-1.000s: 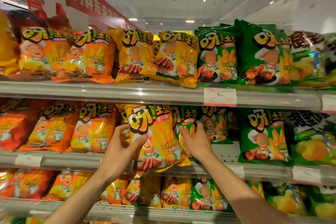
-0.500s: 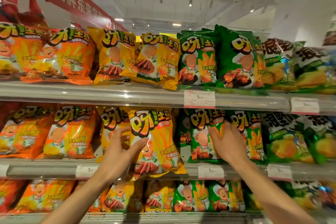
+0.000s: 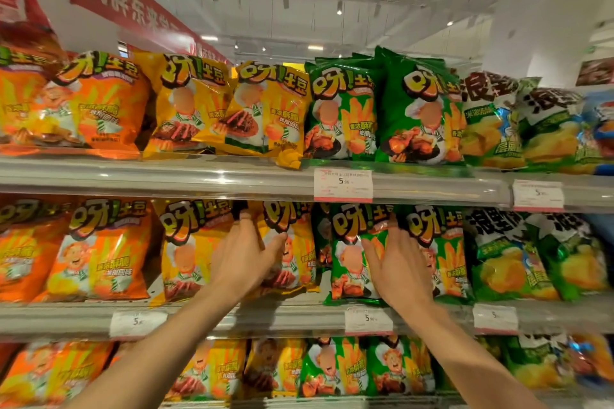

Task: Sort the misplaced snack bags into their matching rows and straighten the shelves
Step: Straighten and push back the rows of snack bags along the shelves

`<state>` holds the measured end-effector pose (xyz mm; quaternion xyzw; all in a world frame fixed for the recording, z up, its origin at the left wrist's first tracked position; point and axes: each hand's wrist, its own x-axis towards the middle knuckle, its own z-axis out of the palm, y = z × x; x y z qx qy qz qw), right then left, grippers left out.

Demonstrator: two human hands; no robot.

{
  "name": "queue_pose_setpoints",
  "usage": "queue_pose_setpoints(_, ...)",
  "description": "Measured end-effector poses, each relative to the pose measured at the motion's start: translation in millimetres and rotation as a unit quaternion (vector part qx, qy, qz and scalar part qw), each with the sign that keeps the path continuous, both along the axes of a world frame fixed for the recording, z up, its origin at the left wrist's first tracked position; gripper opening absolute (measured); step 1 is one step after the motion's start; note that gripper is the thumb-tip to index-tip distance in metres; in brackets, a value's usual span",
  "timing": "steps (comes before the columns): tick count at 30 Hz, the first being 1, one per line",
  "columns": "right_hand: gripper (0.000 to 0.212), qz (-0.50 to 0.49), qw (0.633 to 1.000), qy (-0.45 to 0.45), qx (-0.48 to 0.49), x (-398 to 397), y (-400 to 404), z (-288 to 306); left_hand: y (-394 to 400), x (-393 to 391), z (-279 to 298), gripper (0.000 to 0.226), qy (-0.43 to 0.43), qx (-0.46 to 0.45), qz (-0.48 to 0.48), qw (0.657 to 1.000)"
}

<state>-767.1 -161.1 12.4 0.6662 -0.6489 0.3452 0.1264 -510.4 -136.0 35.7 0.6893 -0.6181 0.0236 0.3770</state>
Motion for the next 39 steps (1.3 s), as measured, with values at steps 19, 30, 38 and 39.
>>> queue_pose_setpoints(19, 0.074, 0.03, 0.998, -0.028, -0.048, 2, 10, -3, 20, -5, -32, 0.071, 0.031, -0.014, -0.081, 0.996)
queue_pose_setpoints(30, 0.073, 0.156, 0.984, -0.052, -0.071, 79, 102, -46, 113, 47, -68, 0.066, 0.016, -0.008, -0.128, 0.992)
queue_pose_setpoints(38, 0.077, 0.136, 0.975, -0.16, 0.077, 192, 201, -75, 195, 157, -100, 0.062, 0.055, -0.025, -0.167, 0.984)
queue_pose_setpoints(39, 0.079, 0.13, 0.971, -0.176, 0.094, 209, 213, -78, 204, 172, -105, 0.062, 0.064, -0.024, -0.162, 0.984)
